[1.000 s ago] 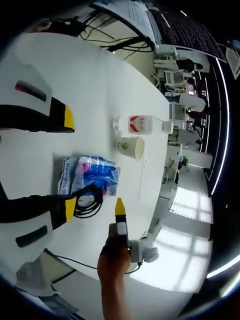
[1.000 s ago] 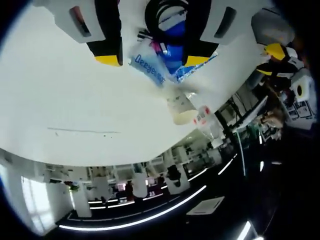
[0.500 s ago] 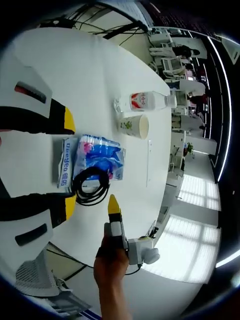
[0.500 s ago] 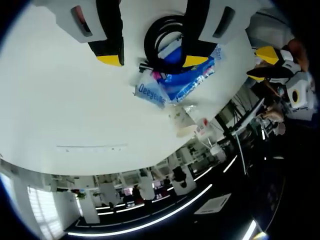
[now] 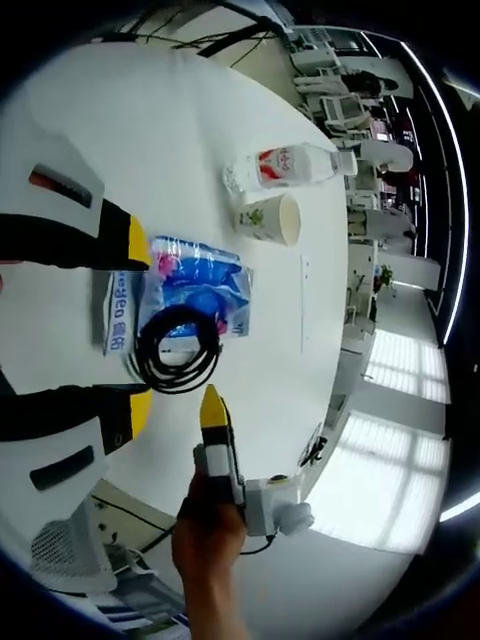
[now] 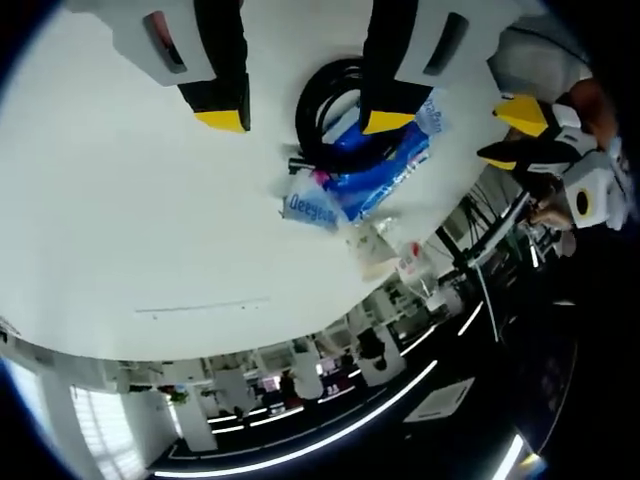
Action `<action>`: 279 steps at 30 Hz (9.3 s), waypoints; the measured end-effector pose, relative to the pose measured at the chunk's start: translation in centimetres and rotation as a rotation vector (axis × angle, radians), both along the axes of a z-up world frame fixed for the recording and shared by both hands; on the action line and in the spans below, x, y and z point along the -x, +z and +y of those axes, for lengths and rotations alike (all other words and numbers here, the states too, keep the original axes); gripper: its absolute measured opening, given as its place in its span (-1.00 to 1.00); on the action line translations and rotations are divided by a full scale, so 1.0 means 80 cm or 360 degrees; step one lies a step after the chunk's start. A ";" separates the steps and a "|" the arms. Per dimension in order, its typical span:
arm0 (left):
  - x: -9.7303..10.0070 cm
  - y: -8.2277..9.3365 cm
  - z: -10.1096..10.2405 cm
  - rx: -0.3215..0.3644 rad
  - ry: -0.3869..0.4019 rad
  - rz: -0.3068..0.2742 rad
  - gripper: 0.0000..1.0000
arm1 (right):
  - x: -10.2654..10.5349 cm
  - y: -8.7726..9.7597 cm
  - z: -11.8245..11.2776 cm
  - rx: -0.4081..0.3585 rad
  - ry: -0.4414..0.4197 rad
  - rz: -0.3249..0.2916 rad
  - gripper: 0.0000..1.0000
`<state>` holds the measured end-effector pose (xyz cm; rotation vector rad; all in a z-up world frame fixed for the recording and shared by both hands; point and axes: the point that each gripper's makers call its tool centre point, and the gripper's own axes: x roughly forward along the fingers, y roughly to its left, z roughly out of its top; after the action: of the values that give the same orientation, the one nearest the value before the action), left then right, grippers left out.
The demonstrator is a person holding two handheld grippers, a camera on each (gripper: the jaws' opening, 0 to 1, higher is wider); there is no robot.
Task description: Arrange the tabletop items into an orderly group along one side of the table until the central work area is clear of visible clutter.
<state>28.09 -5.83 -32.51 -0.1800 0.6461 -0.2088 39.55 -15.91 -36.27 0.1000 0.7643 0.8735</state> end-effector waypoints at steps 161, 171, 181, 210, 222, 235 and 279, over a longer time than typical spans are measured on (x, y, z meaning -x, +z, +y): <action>-0.198 -0.091 -0.132 0.0112 -0.0034 0.0407 -0.66 | -0.110 -0.029 -0.124 0.0066 -0.0436 0.0269 -0.80; -0.174 -0.072 -0.128 0.0113 -0.0018 0.0354 -0.58 | -0.095 -0.026 -0.129 0.0068 -0.0436 0.0242 -0.76; -0.152 -0.049 -0.120 0.0149 0.0031 0.0305 -0.57 | -0.087 -0.016 -0.126 0.0042 -0.0448 0.0222 -0.72; -0.066 -0.031 -0.108 -0.0030 -0.0083 0.0271 -0.59 | -0.023 -0.012 -0.111 0.0012 -0.0344 0.0161 -0.58; -0.021 -0.035 -0.056 0.0047 0.0204 0.0327 -0.62 | 0.015 -0.011 -0.115 0.0028 -0.0308 0.0170 -0.58; -0.009 -0.032 -0.024 0.0203 0.0489 0.0287 -0.73 | 0.047 -0.009 -0.108 0.0076 -0.0211 0.0133 -0.58; -0.020 -0.083 0.011 0.0254 0.0603 0.0397 -0.91 | 0.112 -0.002 -0.114 0.0094 -0.0111 0.0155 -0.52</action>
<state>29.65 -4.96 -39.15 -0.4822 0.8293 0.1307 30.60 -25.04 -36.46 0.1165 0.8721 0.7838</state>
